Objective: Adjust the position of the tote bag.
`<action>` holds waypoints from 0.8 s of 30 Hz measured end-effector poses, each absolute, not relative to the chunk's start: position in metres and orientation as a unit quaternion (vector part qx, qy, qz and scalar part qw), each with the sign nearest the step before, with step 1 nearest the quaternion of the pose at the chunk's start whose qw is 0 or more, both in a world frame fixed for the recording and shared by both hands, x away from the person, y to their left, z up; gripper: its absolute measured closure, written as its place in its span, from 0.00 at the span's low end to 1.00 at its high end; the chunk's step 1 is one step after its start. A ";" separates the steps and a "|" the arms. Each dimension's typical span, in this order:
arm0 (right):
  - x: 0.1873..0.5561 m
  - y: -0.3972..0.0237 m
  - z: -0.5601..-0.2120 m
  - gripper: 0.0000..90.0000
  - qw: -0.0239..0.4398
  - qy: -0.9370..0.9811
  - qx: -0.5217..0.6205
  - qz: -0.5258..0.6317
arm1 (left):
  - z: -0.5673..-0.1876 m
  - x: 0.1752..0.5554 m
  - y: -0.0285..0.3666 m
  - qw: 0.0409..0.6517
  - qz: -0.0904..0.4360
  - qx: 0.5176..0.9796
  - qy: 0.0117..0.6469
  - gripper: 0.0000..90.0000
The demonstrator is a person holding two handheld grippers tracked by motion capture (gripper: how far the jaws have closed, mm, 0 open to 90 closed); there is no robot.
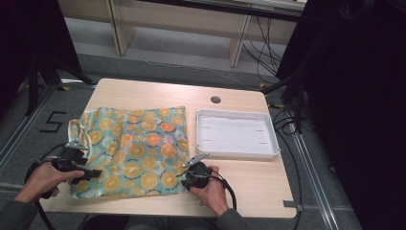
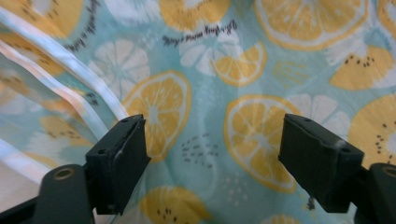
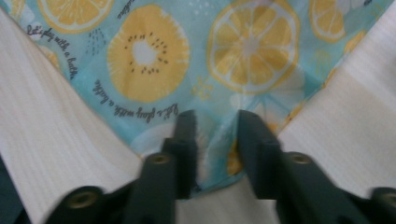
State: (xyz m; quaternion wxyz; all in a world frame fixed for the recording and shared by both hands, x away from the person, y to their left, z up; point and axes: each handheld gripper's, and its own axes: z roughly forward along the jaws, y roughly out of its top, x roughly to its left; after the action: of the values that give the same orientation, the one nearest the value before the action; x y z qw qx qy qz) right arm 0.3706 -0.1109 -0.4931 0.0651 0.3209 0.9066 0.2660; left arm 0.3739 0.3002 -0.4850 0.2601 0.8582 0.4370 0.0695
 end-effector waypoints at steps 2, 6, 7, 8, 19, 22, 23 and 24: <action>0.371 -0.108 -0.493 1.00 0.064 0.911 0.312 0.262 | -0.488 0.372 0.297 0.248 0.064 0.866 0.429 0.56; 0.374 -0.105 -0.493 1.00 0.081 0.918 0.290 0.258 | -0.490 0.369 0.293 0.242 0.057 0.883 0.399 0.89; 0.375 -0.105 -0.492 1.00 0.082 0.918 0.293 0.255 | -0.489 0.368 0.292 0.244 0.057 0.885 0.393 0.89; 0.376 -0.104 -0.493 1.00 0.087 0.919 0.285 0.258 | -0.489 0.366 0.290 0.244 0.056 0.887 0.388 0.94; 0.415 -0.093 -0.490 1.00 0.115 0.917 0.284 0.256 | -0.482 0.334 0.260 0.254 0.043 0.896 0.362 0.99; 0.433 -0.086 -0.485 1.00 0.122 0.916 0.282 0.257 | -0.482 0.327 0.246 0.266 0.036 0.902 0.338 0.99; 0.447 -0.081 -0.482 1.00 0.115 0.914 0.290 0.260 | -0.482 0.325 0.235 0.267 0.033 0.907 0.324 0.99; 0.447 -0.081 -0.482 1.00 0.115 0.914 0.290 0.260 | -0.482 0.325 0.235 0.267 0.033 0.907 0.324 0.99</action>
State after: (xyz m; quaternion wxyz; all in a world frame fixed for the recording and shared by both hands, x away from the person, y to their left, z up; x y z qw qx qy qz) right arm 0.4466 -0.0813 -0.4823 0.1147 0.2901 0.9138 0.2602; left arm 0.3254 0.2346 -0.4815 0.2666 0.9071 0.3239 0.0334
